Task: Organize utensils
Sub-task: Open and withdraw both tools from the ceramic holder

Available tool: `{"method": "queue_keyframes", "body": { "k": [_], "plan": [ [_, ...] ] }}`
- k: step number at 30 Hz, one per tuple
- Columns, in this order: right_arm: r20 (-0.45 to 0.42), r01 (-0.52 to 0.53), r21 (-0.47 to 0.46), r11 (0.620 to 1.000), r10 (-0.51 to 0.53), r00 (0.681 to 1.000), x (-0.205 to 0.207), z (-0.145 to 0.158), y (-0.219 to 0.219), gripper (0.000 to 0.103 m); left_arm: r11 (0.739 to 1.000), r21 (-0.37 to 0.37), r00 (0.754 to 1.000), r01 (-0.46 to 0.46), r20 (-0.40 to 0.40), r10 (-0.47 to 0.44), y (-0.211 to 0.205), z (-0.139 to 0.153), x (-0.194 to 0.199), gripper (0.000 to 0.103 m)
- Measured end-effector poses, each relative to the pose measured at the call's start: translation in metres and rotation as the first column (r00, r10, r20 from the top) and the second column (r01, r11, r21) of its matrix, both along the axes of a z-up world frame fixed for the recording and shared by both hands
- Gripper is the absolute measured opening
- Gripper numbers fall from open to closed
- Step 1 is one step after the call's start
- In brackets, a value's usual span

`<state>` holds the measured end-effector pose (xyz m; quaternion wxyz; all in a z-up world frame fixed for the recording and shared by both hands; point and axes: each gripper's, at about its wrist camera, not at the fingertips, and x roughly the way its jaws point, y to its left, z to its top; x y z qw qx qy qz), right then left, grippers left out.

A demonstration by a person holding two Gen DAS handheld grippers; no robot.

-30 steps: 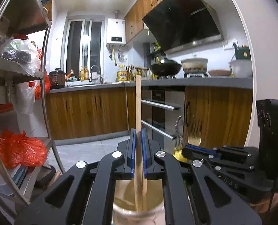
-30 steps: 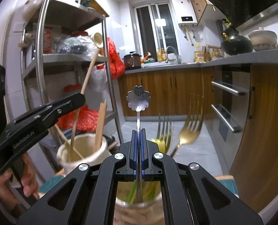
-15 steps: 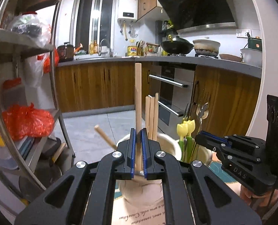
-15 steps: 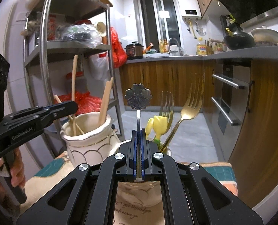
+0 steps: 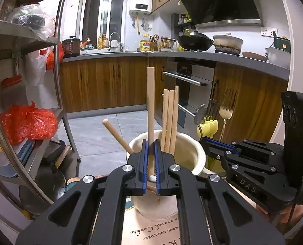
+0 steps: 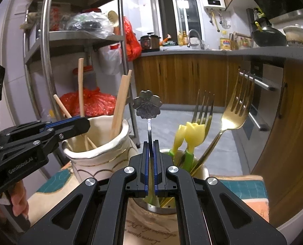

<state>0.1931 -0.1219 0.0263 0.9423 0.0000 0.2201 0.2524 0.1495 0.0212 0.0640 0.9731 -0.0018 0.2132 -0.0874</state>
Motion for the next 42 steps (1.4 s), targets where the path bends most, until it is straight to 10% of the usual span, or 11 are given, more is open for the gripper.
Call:
{"method": "queue_keyframes", "body": {
  "k": [22,25,42],
  "plan": [
    [-0.025,0.033,0.013,0.999,-0.033,0.999,-0.045,0.01,-0.034,0.005,0.997,0.004,0.997,0.073,0.023,-0.074,-0.004,0.014,-0.039,0.018],
    [-0.035,0.045,-0.026,0.999,-0.045,0.998,-0.066,0.005,-0.043,0.006,0.996,0.016,0.996,0.087,0.012,-0.087,-0.002,0.007,-0.059,0.033],
    [0.165,0.114,-0.06,0.992,-0.102,0.981,-0.141,-0.014,-0.06,0.079,0.998,0.051,0.995,0.038,0.086,-0.043,0.012,-0.031,-0.129,0.09]
  ]
}}
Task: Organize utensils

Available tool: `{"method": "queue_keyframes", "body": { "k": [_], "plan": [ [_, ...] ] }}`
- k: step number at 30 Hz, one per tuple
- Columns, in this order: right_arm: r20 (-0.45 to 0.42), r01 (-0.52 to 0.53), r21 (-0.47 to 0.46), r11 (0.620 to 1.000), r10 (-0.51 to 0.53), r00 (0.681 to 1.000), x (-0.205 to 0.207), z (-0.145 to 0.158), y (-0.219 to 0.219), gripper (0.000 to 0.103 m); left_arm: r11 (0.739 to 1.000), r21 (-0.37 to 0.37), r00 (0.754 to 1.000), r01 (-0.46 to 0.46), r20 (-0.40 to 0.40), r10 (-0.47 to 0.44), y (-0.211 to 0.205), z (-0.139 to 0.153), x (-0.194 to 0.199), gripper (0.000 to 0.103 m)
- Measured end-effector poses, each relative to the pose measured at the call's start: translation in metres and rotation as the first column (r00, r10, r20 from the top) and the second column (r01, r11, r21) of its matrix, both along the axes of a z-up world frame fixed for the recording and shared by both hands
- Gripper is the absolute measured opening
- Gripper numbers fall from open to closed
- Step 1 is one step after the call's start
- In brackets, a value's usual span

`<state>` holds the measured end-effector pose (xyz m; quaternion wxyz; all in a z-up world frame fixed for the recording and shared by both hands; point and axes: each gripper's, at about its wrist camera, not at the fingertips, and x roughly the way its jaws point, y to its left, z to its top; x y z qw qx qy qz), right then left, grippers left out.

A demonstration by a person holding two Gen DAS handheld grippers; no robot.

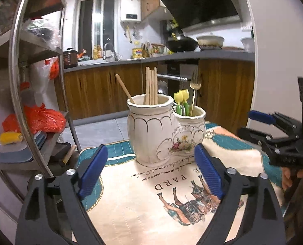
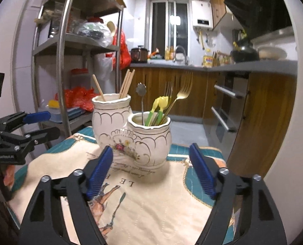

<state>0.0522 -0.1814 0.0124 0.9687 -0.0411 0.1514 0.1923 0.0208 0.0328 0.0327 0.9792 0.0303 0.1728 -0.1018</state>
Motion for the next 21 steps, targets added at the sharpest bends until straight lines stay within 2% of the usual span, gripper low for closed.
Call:
{"method": "queue_keyframes", "body": {
  "k": [3,6,14,21],
  "plan": [
    [0.024,0.007,0.018,1.0,-0.007,1.0,-0.0033,0.0023,-0.0031,0.086,0.999,-0.034,0.999,-0.006,0.047,0.008,0.0029,-0.0006,-0.0041,0.097],
    [0.025,0.002,0.033,0.999,-0.003,1.0,-0.0026,0.0026,-0.0056,0.094,1.0,-0.027,0.998,-0.006,0.067,0.008,0.0005,-0.0018,-0.0048,0.097],
    [0.031,0.01,0.05,0.999,-0.012,0.999,-0.0044,0.0025,-0.0073,0.096,0.999,-0.048,0.998,-0.012,0.059,0.015,0.0045,-0.0021,-0.0031,0.097],
    [0.03,0.012,0.052,0.999,-0.013,0.999,-0.0049,0.0024,-0.0057,0.096,1.0,-0.023,0.998,-0.018,0.066,0.019,0.001,-0.0026,-0.0043,0.097]
  ]
}}
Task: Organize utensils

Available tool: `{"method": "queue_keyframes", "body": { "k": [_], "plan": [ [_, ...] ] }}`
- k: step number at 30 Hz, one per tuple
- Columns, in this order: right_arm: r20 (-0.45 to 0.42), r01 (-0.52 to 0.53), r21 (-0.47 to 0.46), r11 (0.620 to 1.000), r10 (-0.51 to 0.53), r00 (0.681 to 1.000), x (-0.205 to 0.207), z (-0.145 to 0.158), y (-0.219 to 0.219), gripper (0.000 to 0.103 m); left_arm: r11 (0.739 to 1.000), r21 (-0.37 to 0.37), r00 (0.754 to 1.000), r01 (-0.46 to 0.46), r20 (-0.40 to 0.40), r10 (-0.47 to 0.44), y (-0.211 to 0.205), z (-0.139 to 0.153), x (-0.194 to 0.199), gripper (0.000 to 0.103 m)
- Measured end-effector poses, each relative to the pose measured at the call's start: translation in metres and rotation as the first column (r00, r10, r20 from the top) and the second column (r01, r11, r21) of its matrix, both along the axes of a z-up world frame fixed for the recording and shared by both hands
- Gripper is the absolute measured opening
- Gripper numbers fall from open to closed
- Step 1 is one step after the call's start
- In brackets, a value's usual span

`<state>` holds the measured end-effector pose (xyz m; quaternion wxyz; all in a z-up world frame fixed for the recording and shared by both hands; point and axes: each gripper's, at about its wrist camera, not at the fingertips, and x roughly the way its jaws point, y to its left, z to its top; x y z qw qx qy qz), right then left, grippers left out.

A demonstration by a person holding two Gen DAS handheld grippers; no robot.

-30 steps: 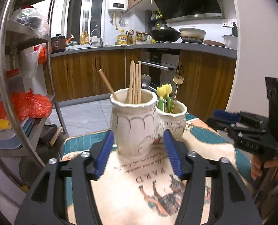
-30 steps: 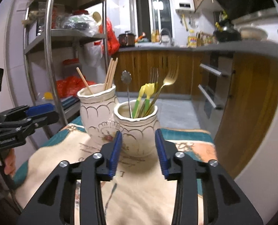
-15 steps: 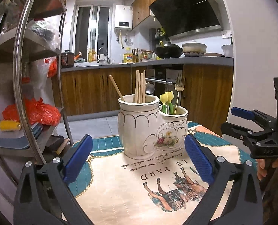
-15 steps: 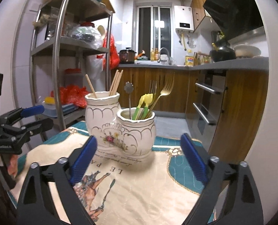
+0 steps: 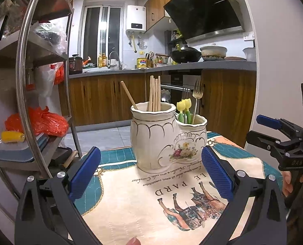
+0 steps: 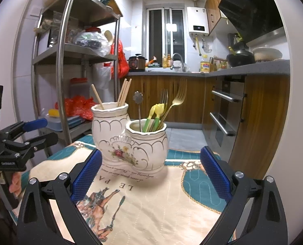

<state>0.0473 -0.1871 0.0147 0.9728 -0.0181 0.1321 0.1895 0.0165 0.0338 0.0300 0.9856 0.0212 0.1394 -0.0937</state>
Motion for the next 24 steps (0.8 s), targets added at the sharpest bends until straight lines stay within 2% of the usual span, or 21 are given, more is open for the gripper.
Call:
{"method": "queue_keyframes", "body": {
  "k": [24],
  "plan": [
    [-0.001,-0.001,-0.001,1.0,0.001,1.0,0.0001,-0.0001,-0.0008,0.096,1.0,-0.002,1.0,0.0,-0.01,0.0,-0.0005,-0.0016,0.0025,0.097]
  ]
}}
